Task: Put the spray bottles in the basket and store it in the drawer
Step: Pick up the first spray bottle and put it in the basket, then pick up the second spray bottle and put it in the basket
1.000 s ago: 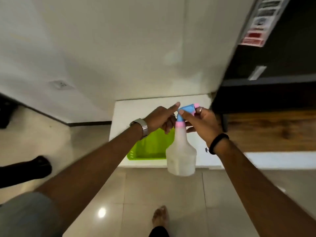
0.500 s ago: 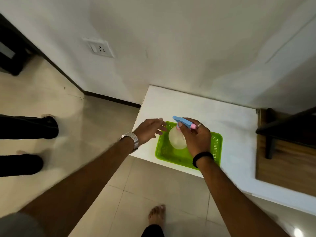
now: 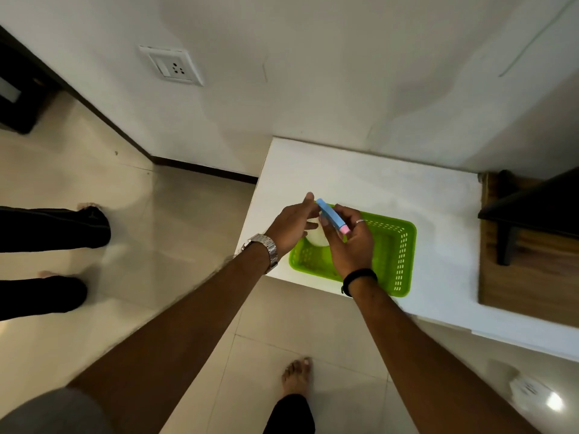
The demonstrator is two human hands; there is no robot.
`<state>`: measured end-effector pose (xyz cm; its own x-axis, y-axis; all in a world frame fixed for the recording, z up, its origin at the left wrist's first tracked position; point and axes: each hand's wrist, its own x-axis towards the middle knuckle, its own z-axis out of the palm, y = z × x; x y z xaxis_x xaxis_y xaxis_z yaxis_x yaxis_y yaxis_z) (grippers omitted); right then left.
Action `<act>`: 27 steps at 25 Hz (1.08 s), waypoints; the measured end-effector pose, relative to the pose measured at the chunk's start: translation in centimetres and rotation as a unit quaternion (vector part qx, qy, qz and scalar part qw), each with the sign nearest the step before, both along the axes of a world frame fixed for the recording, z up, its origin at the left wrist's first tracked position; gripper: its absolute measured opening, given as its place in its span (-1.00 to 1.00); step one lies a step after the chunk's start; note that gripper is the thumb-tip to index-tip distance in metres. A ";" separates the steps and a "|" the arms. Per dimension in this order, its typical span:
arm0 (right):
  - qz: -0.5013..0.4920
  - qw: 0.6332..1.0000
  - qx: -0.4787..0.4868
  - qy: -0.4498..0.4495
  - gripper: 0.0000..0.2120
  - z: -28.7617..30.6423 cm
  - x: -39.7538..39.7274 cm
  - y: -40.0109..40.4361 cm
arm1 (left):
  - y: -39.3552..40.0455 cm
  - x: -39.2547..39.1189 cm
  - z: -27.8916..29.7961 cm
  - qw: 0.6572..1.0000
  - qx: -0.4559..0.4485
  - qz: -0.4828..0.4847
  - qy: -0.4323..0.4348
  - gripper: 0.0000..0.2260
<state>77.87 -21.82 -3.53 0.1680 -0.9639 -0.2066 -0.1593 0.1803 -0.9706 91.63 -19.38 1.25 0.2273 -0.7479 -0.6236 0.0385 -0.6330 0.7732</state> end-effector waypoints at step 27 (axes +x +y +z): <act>-0.064 0.838 0.078 0.536 -0.12 -4.5 -61.4 15.3 | 2.5 -53.4 -8.3 0.602 -0.320 -0.519 -0.516 -0.24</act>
